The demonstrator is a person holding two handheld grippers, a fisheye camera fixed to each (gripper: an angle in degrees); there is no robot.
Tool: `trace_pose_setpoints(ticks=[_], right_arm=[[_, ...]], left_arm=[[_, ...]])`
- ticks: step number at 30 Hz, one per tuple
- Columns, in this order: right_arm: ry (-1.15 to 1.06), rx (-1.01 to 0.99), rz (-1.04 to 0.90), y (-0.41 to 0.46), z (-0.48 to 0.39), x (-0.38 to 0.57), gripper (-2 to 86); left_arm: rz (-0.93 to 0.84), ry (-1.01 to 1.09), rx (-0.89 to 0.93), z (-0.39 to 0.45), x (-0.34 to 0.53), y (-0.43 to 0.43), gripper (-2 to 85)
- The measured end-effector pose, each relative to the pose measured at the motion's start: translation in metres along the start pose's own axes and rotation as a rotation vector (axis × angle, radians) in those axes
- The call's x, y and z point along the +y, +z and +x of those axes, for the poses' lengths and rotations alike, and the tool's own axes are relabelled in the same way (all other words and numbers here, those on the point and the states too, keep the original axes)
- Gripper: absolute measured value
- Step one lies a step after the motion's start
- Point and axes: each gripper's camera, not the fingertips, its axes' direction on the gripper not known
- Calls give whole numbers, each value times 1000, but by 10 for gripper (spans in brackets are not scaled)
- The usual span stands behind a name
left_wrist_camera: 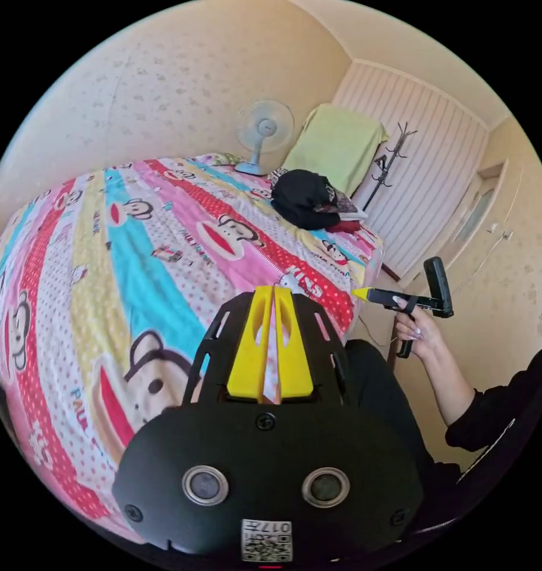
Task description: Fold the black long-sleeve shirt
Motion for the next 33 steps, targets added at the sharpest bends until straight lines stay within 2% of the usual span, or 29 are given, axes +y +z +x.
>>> trace_pose_setpoints(ticks=[2,5,9,14,16,18,20,22,26,30,31,33], right_arm=[[-80,72,95,-20,5,-39,87],[-220,260,187,-37,4,-109,103],[-349,534,173,-16,14,-178,117],[-334,573,117,33,41,-192,105],[-328,581,94,50,49,-189,89],[-325,586,199,49,47,-171,59],[-368,589,297,37,33,-155,50],[-389,550,316,21,14,-150,45],[-453,345,335,-32,-54,-161,37],[-597,168,328,-85,-165,-156,36],[-619,139,319,-89,-181,-150,35],[-673,-56,266,-90,-239,-110,35]], left_arm=[[43,102,52,22,-65,35,66],[35,224,39,61,-173,103,92],[50,292,48,106,-293,191,112],[21,256,-82,130,-378,291,131],[-51,281,-112,136,-396,332,118],[-31,327,-153,142,-395,338,91],[45,281,-145,141,-387,319,60],[83,184,-100,127,-382,280,43],[140,191,-74,108,-385,185,40],[311,331,-147,98,-345,10,29],[299,364,-148,92,-324,-38,27],[311,338,-122,73,-273,-112,27]])
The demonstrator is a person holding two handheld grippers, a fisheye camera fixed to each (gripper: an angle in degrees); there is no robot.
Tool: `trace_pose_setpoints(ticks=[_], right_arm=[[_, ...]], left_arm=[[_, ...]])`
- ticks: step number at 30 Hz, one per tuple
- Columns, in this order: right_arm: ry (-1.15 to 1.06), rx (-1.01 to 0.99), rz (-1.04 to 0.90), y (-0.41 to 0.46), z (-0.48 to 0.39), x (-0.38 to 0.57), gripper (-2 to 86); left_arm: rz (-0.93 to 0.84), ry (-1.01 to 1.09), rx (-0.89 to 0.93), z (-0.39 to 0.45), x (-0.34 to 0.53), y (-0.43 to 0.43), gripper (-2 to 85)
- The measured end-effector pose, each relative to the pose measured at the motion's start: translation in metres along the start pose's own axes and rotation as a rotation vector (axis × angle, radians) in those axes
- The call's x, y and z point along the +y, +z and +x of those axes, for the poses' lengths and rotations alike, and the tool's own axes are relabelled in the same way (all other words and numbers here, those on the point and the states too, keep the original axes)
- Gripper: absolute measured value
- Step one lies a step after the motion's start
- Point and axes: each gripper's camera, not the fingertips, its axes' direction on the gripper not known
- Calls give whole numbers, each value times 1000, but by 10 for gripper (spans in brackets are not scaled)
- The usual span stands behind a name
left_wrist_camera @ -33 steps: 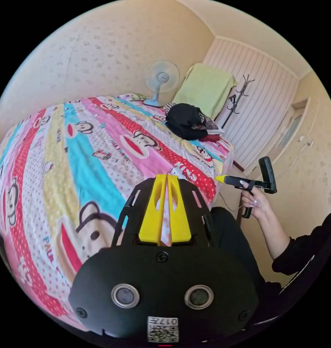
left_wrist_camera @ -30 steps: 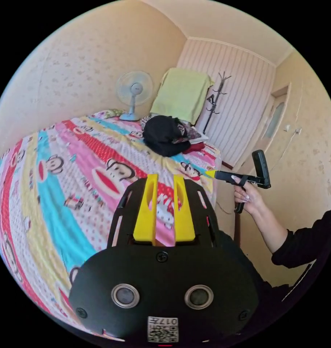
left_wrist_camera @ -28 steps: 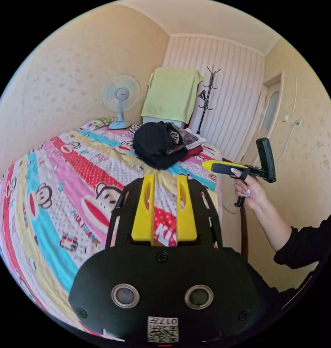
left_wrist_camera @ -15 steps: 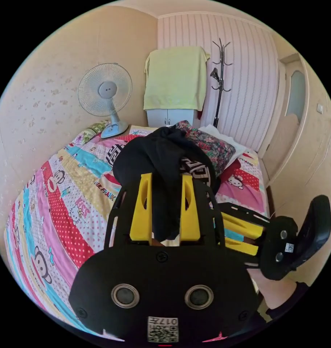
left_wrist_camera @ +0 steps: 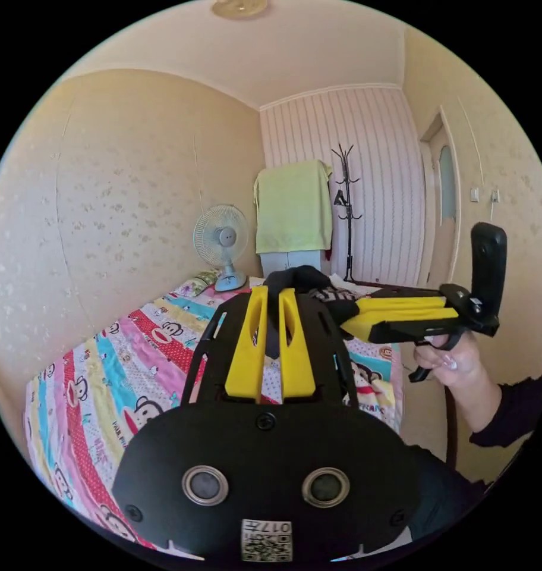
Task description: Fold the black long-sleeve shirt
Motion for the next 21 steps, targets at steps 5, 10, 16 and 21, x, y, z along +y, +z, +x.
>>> trace_pose_setpoints(ticks=[5,10,16,21], right_arm=[[28,-295,-100,59,-140,79,35],[227,-405,-432,155,-215,205,28],[261,-361,-365,110,-169,198,48],[361,-314,-340,93,-115,183,95]], left_arm=[[-119,-232,-33,-21,173,-180,30],[-475,-484,-409,5,412,-253,37],[-130,-674,-394,-13,462,-356,74],[-46,-568,-92,-41,420,-325,81]])
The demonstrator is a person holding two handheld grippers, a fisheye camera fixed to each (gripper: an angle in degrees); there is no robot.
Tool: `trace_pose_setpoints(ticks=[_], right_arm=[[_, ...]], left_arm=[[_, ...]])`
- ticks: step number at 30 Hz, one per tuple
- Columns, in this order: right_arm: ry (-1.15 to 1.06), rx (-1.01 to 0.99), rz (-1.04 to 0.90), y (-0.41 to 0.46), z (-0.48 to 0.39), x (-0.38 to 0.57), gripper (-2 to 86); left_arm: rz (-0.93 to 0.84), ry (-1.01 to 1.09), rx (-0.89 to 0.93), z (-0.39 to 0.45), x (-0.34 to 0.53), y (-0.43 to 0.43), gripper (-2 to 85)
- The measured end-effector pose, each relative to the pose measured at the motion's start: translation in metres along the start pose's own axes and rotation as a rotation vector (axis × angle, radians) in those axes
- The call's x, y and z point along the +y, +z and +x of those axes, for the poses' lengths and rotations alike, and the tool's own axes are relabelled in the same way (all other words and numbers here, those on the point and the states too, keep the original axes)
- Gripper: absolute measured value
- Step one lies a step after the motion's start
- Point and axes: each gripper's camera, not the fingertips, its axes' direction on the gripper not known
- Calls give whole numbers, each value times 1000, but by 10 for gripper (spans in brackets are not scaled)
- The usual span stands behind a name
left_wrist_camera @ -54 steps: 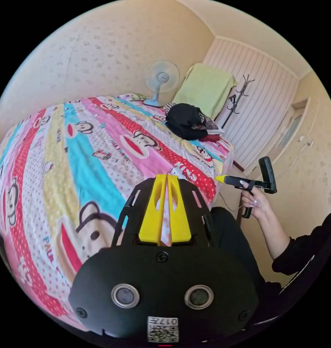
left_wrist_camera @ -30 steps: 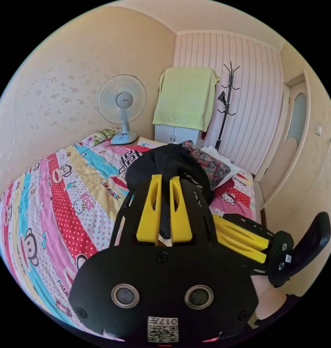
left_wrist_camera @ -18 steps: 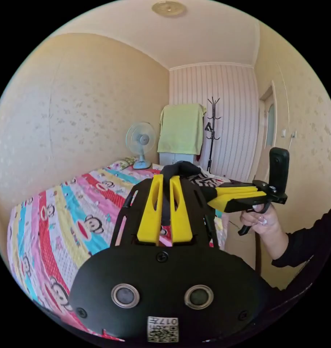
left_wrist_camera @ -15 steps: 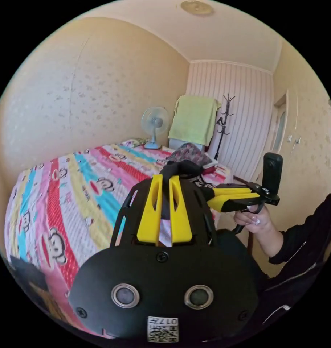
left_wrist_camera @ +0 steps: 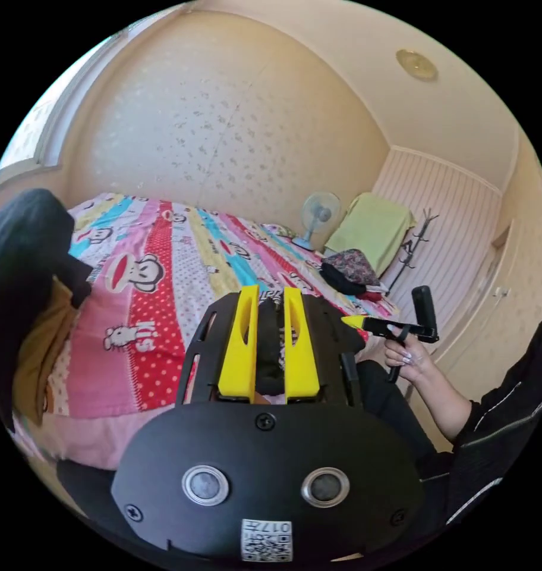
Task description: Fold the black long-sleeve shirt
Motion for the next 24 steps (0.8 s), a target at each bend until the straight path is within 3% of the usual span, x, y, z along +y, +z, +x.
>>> trace_pose_setpoints(ticks=[2,5,7,9,11,13,17,19,24], right_arm=[[11,30,-18,7,5,-1,104],[30,58,-105,43,8,4,108],[44,108,-167,69,7,12,97],[89,318,-121,82,1,34,67],[43,391,-80,81,-8,47,34],[5,368,-61,74,-11,51,20],[18,50,-29,47,5,36,8],[39,3,3,36,9,33,7],[72,-3,-17,41,21,39,16]], left_arm=[[-75,-5,10,-1,-9,37,97],[-177,-77,-192,-12,12,102,98],[-357,-119,-211,-23,50,150,85],[-302,-155,-227,-28,71,151,62],[-268,-195,-209,-36,73,139,29],[-239,-201,-195,-49,65,118,5],[-50,-278,-176,-84,61,63,-3],[16,-364,-142,-117,70,41,-4],[-78,-493,-113,-179,110,59,-4]])
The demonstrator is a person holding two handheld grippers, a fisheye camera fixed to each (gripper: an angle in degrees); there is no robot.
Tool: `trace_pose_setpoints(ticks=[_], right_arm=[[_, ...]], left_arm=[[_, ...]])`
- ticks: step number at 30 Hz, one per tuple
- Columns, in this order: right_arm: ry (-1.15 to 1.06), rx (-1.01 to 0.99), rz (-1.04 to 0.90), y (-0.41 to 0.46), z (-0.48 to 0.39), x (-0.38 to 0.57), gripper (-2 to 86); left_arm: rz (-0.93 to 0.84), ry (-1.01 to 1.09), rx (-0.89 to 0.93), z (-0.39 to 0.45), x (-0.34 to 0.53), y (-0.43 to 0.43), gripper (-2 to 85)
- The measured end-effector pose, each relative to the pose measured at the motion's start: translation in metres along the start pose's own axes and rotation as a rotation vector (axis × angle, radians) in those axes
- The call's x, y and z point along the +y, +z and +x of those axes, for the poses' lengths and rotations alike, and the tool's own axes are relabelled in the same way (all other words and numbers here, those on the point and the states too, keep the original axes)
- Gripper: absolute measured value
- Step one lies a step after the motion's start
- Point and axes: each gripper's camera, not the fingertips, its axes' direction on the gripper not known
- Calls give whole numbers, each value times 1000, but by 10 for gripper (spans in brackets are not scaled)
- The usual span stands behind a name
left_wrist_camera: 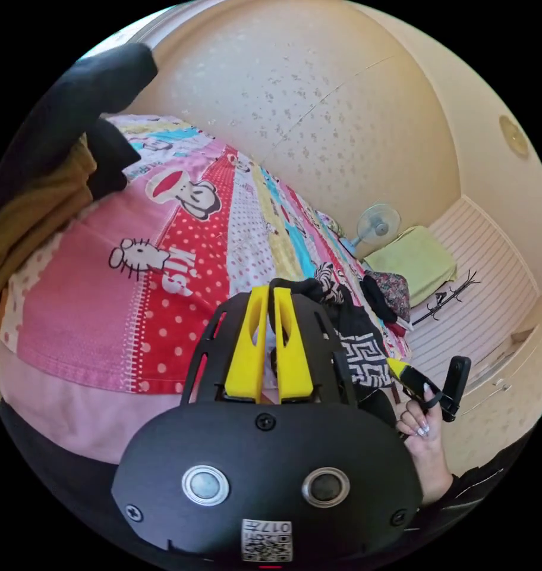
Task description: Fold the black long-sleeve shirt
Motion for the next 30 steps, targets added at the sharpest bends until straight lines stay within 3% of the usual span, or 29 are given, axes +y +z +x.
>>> trace_pose_setpoints(ticks=[2,5,7,9,13,15,18,20,25,30], right_arm=[[20,-3,-17,6,4,4,25],[3,-35,28,1,3,4,45],[-20,-29,63,-6,0,-3,65],[-65,31,56,-14,-1,-20,84],[-70,277,19,-23,16,-49,98],[-39,416,-90,-17,39,-64,108],[40,464,-208,-6,65,-64,114],[50,460,-241,3,70,-51,105],[-57,529,-100,-14,46,-18,34],[-73,343,40,-96,34,-17,20]], left_arm=[[-94,-145,65,-33,3,17,-3],[62,-216,331,-64,14,1,-4],[218,-145,338,-64,15,-32,-2],[262,-54,286,-54,11,-51,8],[177,147,270,-22,4,-44,60],[145,225,307,-3,8,-28,64],[52,353,379,40,18,5,67],[-31,399,338,66,23,29,71],[-255,453,64,104,56,107,72],[-242,604,-85,131,71,115,67]])
